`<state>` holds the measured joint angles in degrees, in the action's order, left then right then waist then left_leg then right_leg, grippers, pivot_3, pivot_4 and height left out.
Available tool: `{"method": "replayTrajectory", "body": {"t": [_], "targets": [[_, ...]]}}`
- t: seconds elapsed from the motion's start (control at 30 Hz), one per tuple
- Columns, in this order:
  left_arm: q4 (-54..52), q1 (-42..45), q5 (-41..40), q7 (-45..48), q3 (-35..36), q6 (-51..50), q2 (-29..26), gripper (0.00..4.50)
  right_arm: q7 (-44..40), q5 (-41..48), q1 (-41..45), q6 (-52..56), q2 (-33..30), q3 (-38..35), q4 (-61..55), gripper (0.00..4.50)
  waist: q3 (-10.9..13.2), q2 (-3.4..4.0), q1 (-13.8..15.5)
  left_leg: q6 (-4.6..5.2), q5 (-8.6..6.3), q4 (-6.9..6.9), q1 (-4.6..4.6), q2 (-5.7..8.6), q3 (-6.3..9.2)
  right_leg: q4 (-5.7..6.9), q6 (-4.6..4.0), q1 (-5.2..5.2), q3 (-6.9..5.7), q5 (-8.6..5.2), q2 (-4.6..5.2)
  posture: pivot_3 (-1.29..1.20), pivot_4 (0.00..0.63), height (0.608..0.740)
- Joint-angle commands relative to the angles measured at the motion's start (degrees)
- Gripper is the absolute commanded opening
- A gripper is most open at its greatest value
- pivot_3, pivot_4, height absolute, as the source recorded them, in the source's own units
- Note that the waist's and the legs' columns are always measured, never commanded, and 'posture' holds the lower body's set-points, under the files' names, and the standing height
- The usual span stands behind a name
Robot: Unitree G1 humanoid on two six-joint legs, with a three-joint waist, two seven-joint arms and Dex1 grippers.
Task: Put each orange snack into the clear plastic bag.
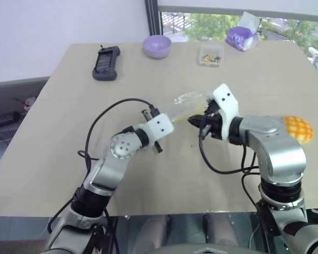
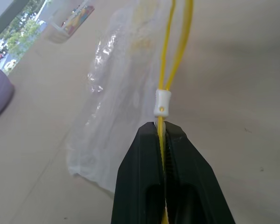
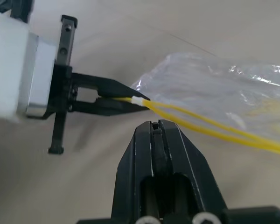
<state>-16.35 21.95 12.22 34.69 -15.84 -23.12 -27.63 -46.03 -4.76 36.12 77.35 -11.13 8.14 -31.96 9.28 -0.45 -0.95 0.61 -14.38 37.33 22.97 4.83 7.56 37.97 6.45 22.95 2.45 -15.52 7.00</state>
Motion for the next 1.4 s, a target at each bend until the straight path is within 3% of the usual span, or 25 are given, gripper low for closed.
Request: {"method": "replayTrajectory", "body": {"t": [0.03,0.53,0.8,1.0,1.4], "targets": [[-1.2,0.5,0.1,-0.4,0.5,0.9,0.1,0.00,4.1,2.4,0.2,-1.9,1.3,-0.8,1.0,0.02,0.0,0.00,0.0,0.00,0.00,0.00,0.00,0.00,-0.01,0.01,0.00,0.02,0.00,0.00,0.00,0.00,0.150,0.740],[-1.9,-0.3,-0.2,0.2,0.3,1.1,0.0,0.00,15.9,11.8,3.1,-1.1,6.7,-8.0,8.6,0.02,0.0,0.01,-0.2,0.00,0.00,-0.01,0.01,0.00,-0.03,0.04,0.00,0.08,0.04,0.00,-0.03,0.00,0.150,0.740],[-1.6,-0.2,-0.1,0.2,0.4,1.3,-0.2,0.00,14.6,19.7,3.6,4.3,2.8,-7.3,4.5,0.02,0.0,0.01,-0.3,0.00,0.00,-0.01,0.02,0.00,-0.04,0.03,0.00,0.08,0.05,0.00,-0.03,0.00,0.150,0.740],[-1.9,-0.5,-0.1,0.4,0.3,1.1,-0.2,0.00,17.6,23.3,6.4,7.6,5.9,-12.1,4.5,0.02,0.0,0.01,-0.7,0.01,0.00,-0.02,0.02,-0.01,-0.04,0.05,0.00,0.10,0.05,0.00,-0.03,0.00,0.150,0.740],[-2.5,-0.8,-0.1,0.7,0.4,0.9,-0.3,0.00,22.2,24.5,4.3,5.9,4.7,-10.0,7.6,0.02,0.0,0.02,-1.3,0.01,0.00,-0.02,0.04,-0.01,-0.04,0.06,0.00,0.11,0.07,0.00,-0.02,0.00,0.150,0.740]]}}
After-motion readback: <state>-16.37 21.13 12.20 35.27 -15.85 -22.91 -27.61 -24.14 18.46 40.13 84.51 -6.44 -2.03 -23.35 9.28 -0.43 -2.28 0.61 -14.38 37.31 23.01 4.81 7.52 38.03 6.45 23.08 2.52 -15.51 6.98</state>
